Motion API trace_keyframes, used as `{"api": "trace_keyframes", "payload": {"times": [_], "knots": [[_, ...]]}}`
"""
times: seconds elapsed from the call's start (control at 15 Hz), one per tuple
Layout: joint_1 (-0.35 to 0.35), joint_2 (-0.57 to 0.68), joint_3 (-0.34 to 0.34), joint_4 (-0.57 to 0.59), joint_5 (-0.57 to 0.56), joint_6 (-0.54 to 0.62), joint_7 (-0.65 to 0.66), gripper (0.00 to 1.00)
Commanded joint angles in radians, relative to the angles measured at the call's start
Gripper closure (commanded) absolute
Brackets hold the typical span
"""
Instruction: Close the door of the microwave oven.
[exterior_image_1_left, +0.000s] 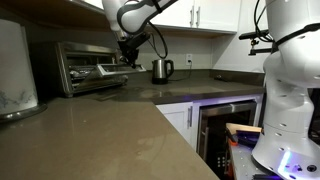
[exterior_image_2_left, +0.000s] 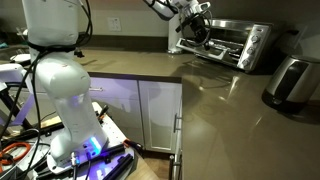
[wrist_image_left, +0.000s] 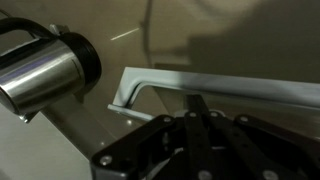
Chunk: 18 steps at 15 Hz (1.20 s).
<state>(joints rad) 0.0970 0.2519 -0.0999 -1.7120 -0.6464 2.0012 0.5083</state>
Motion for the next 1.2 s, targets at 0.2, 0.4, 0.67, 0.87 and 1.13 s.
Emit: {"api": "trace_keyframes", "payload": {"times": [0.2, 0.4, 0.67, 0.87, 1.13], "knots": [[0.011, -0.001, 0.015, 0.011, -0.119, -0.024, 0.096, 1.00], [0.021, -0.006, 0.025, 0.007, -0.150, -0.049, 0.118, 1.00], [0.018, -0.003, 0.050, 0.021, -0.117, -0.133, 0.086, 1.00], [0.014, -0.005, 0.068, 0.023, -0.090, -0.164, 0.072, 1.00], [0.005, -0.002, 0.079, 0.029, -0.065, -0.177, 0.062, 1.00]]}}
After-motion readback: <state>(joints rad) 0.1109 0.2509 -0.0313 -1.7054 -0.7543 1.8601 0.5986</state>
